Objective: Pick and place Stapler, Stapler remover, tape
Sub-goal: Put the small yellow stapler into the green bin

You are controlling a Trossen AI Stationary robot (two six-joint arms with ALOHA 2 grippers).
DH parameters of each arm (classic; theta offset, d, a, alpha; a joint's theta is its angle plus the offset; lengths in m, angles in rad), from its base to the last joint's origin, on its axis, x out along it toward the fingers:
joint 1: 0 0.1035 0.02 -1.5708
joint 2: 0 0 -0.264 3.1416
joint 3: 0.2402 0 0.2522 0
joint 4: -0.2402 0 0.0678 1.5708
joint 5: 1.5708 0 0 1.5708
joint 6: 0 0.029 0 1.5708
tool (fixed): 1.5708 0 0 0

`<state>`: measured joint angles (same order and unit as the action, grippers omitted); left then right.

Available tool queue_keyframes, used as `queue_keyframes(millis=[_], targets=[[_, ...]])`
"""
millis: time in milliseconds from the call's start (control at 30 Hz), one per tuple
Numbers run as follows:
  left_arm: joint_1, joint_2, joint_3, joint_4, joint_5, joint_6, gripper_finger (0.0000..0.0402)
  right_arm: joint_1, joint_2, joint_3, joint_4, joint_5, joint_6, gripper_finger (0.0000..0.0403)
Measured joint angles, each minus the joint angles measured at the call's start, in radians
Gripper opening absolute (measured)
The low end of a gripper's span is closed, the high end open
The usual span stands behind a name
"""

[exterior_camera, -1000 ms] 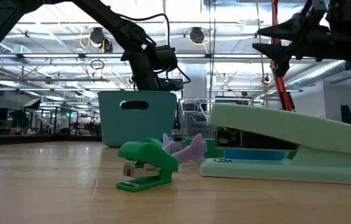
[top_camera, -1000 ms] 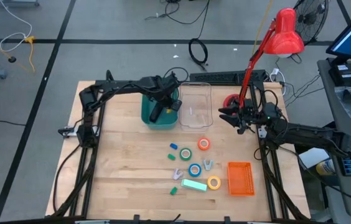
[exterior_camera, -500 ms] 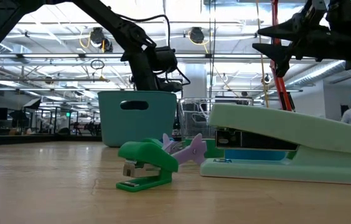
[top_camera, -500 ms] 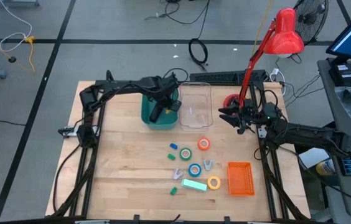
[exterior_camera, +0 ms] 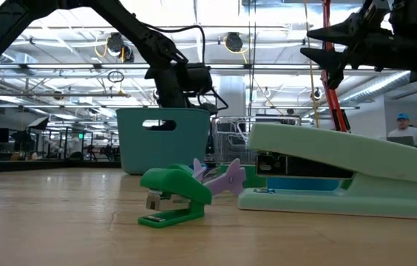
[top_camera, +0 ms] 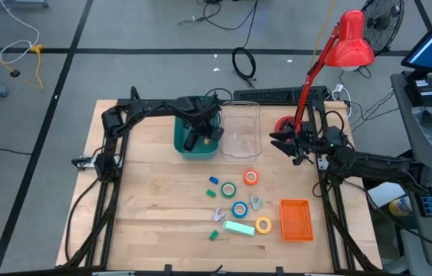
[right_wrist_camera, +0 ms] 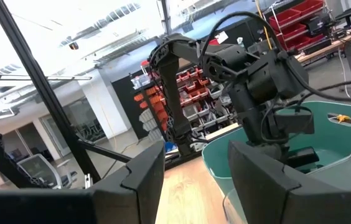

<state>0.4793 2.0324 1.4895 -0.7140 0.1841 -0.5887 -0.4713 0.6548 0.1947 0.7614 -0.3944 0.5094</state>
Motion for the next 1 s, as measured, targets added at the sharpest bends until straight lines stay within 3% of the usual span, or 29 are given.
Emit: queue_keyframes(millis=[467, 633, 1000], targets=[[0.005, -0.004, 0.001, 0.007, 0.012, 0.030, 0.0084, 0.000, 0.000, 0.000, -0.001, -0.003, 0.002, 0.0171], [0.015, -0.009, 0.002, 0.006, 0.087, 0.026, 0.0084, 0.000, 0.000, 0.000, -0.001, -0.003, 0.002, 0.0171], [0.023, -0.016, 0.005, -0.019, 0.068, 0.029, 0.0083, 0.000, 0.000, 0.000, -0.002, -0.003, 0.002, 0.0171]])
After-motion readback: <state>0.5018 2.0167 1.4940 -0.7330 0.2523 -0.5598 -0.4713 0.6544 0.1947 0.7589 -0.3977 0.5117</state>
